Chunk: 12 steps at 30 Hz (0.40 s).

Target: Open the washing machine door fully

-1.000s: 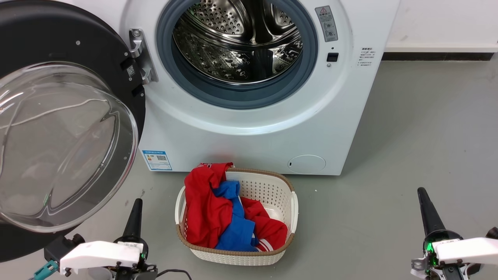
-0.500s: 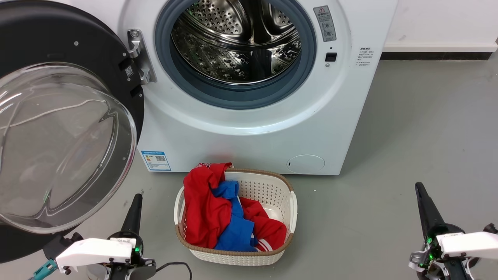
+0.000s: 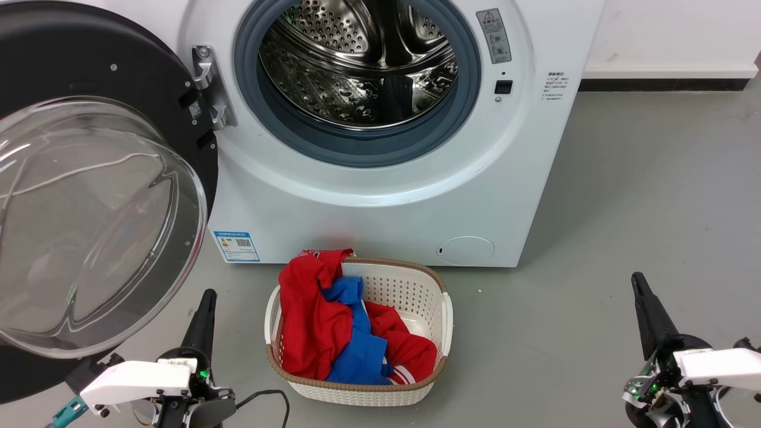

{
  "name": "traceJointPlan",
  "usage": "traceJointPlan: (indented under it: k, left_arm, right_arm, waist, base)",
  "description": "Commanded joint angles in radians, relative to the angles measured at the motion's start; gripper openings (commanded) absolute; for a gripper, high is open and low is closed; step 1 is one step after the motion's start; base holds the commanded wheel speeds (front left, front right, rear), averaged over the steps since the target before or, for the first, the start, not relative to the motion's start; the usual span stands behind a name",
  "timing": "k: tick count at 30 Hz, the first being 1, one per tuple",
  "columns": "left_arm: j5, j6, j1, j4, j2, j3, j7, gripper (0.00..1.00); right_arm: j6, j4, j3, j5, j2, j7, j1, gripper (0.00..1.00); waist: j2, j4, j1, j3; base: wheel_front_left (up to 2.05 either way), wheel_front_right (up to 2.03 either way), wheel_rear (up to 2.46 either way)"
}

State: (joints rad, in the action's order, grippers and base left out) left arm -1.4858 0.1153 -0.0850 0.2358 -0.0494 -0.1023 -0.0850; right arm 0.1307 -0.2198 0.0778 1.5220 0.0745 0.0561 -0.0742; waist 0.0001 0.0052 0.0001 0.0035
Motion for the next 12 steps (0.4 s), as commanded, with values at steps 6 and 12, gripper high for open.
traceJointPlan:
  k: [6, 12]
  left_arm:
    - [-0.062, 0.012, -0.023, 0.005, -0.001, -0.008, -0.018, 0.0]
    - [-0.105, 0.016, -0.026, 0.009, -0.002, -0.012, -0.028, 0.0]
  right_arm:
    - [0.0, -0.013, 0.003, 0.057, 0.0, 0.017, -0.026, 0.0]
    - [0.0, -0.021, 0.004, 0.098, -0.001, 0.03, -0.035, 0.0]
  waist:
    - [-0.0001, -0.002, -0.0001, 0.0]
    - [-0.0001, -0.004, -0.0001, 0.0]
  base:
    - [0.0, 0.0, 0.0]
    - [0.0, 0.0, 0.0]
